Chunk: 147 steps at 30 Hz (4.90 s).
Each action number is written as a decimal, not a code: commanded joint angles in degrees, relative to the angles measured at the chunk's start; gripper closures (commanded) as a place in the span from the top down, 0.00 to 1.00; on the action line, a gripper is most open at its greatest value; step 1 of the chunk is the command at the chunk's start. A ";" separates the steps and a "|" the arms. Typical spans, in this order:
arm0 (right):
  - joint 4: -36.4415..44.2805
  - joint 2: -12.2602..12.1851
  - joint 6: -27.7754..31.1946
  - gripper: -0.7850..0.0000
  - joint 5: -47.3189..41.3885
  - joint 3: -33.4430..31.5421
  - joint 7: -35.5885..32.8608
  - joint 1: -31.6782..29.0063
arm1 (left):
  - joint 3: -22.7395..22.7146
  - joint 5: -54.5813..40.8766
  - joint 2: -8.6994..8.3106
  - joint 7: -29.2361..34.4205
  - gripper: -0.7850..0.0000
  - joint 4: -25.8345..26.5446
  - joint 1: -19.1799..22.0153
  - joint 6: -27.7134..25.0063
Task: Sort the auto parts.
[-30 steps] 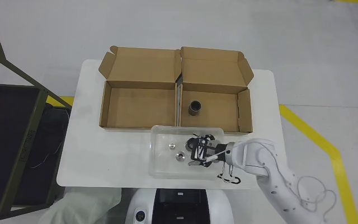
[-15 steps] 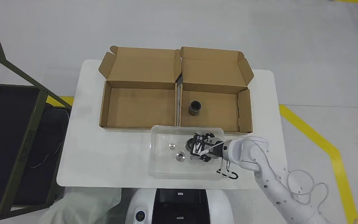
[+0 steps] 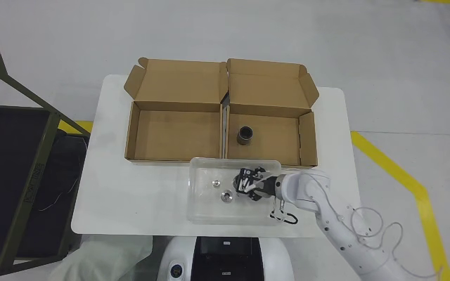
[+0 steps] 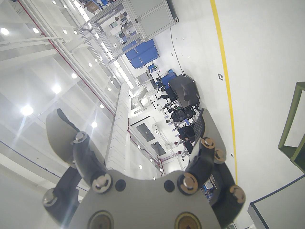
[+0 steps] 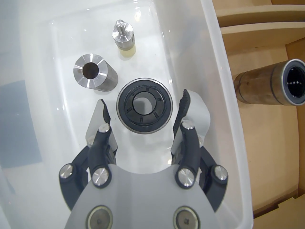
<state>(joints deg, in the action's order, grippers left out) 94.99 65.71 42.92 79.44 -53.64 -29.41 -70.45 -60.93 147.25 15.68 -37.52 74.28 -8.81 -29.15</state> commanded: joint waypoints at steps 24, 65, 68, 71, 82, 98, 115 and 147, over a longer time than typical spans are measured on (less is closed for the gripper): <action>6.98 -0.45 1.24 0.00 -3.29 -0.06 -2.13 0.28 | 0.00 0.00 0.00 0.00 1.00 0.00 0.00 0.00; 20.72 -1.10 -7.67 0.00 -5.91 -13.39 45.92 -7.82 | 0.00 0.00 0.00 0.00 1.00 0.00 0.00 0.00; 20.13 -1.24 -7.40 0.00 -7.86 -15.43 48.65 -8.60 | 0.00 0.00 0.00 0.00 1.00 0.00 0.00 0.00; 20.48 -1.33 -8.08 0.00 -8.35 -17.24 51.54 -9.65 | 0.00 0.00 0.00 0.00 1.00 0.00 0.00 0.00; 21.82 -1.79 -6.64 0.00 -12.49 -24.19 59.58 -14.40 | 0.00 0.00 0.00 0.00 1.00 0.00 0.00 0.00; 21.03 -1.55 -3.70 0.00 -15.34 -23.94 59.24 -14.21 | 0.00 0.00 0.00 0.00 1.00 0.00 0.00 0.00; 16.56 -1.21 -3.92 0.00 -15.30 -22.12 51.40 -11.06 | 0.00 0.00 0.00 0.00 1.00 0.00 0.00 0.00; 2.28 -0.49 -18.54 0.00 -16.89 -18.58 15.94 -2.66 | 0.00 0.00 0.00 0.00 1.00 0.00 0.00 0.00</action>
<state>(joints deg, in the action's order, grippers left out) 97.45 65.21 24.70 62.30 -72.40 -11.92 -73.27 -60.93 147.25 15.68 -37.52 74.28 -8.81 -29.15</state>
